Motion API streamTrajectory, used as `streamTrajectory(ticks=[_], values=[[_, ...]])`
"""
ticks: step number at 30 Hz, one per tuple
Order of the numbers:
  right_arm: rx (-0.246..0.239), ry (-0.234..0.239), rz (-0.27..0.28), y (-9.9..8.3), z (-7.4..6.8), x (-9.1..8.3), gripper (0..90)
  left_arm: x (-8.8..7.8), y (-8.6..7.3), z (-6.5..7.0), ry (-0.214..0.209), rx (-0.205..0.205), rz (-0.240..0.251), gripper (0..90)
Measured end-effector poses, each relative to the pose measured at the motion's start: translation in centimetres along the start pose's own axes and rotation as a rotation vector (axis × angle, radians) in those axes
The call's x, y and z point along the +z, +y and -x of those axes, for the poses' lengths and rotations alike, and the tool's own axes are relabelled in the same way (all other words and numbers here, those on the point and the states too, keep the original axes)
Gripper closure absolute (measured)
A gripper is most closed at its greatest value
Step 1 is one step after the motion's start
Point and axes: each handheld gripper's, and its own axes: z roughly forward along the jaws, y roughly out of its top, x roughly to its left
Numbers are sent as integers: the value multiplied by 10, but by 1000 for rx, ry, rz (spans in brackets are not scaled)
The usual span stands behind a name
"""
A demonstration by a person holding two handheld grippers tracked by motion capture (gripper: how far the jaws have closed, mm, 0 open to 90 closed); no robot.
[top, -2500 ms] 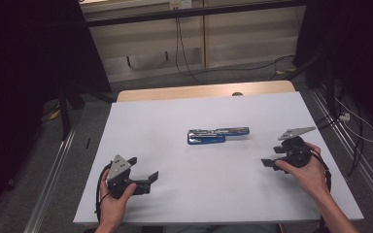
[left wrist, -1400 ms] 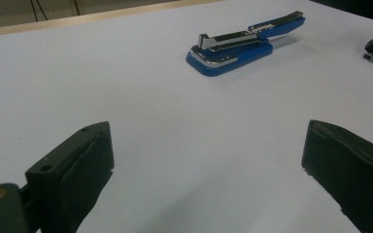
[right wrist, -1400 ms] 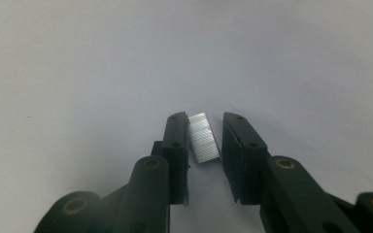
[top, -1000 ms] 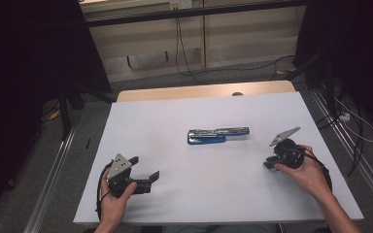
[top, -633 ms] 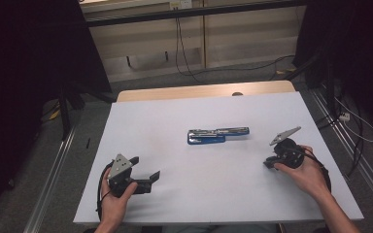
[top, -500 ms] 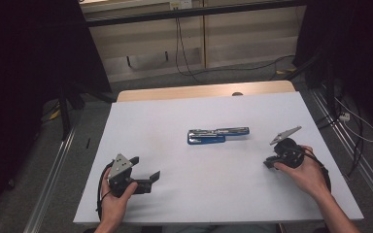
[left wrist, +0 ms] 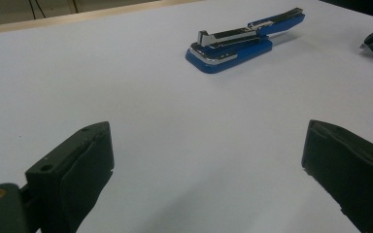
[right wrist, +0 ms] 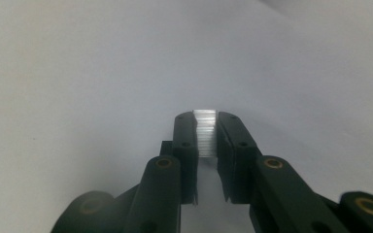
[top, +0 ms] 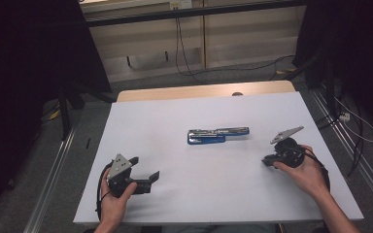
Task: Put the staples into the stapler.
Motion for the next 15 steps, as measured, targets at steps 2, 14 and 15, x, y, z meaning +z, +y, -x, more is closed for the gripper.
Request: streamTrajectory(ticks=[2,14,15], values=[[0,8,20,0,1,-1,793,0,0,0,2,-1,-1,48],[2,23,130,2,2,-10,794,0,0,-2,5,-1,5,48],[4,22,135,2,2,-10,794,-1,1,-2,8,-2,4,48]])
